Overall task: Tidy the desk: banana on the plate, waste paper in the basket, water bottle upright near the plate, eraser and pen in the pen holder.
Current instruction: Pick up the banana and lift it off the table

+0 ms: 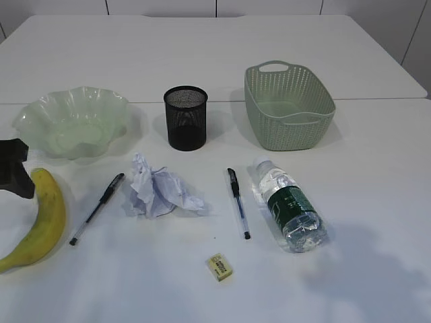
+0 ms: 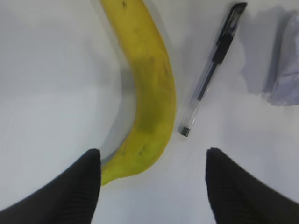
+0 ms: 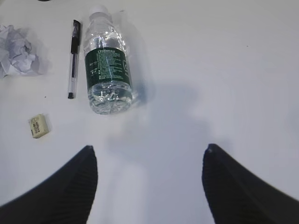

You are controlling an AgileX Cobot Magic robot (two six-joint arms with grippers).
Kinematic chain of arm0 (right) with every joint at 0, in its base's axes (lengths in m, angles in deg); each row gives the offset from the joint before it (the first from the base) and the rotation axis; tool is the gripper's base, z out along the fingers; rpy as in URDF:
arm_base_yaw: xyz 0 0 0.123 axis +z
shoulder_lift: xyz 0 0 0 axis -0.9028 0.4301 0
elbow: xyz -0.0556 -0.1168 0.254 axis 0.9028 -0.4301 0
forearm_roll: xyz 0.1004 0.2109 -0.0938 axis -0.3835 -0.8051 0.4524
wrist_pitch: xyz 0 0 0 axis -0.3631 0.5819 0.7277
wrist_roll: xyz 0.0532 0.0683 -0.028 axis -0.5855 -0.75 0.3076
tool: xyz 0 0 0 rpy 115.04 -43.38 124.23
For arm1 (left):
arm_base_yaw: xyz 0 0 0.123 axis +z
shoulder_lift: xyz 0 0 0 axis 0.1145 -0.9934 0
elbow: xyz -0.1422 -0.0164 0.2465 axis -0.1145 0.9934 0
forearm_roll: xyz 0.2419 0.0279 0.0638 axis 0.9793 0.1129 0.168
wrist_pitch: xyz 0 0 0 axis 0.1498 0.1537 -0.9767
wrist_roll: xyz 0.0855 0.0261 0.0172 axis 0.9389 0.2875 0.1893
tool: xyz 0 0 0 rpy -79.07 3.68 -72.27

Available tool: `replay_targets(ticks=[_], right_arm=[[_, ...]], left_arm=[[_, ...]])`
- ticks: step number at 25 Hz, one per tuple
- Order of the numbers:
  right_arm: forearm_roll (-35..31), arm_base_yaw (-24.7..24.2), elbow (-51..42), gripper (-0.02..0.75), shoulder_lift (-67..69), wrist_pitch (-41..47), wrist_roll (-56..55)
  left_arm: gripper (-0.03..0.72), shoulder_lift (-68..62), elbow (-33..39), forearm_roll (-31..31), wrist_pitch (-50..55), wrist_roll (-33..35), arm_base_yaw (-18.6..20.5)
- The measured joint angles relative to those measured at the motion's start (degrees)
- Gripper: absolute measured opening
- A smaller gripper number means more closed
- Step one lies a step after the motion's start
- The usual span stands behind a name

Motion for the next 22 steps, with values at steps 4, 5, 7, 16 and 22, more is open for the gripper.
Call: replay_targets(ticks=[4,5,7,16,22], right_arm=[[0.00,0.00,0.00,0.520,0.61,-0.48,0.00],[0.00,0.00,0.00,0.520,0.74,-0.56,0.00],[0.00,0.00,0.00,0.520,0.86,-0.68,0.00],[0.36,0.00,0.00,0.520,0.94,-0.68,0.00],[0.48,0.00,0.00,0.520,0.94,-0.77,0.00]], left_arm=[[0.533,-3.54,0.00,0.36,-4.47,-2.48,-1.66],[0.536,-4.39,0.00,0.76,-5.86,-3.00,-2.11],[0.538,-6.40,-0.49,1.89,-7.34,-4.53,-2.75],[0.539,-14.26,-2.65,7.56,-8.67,-10.56,-4.90],[0.540,-16.86,-3.40,9.57,-8.86,-11.98,-4.94]])
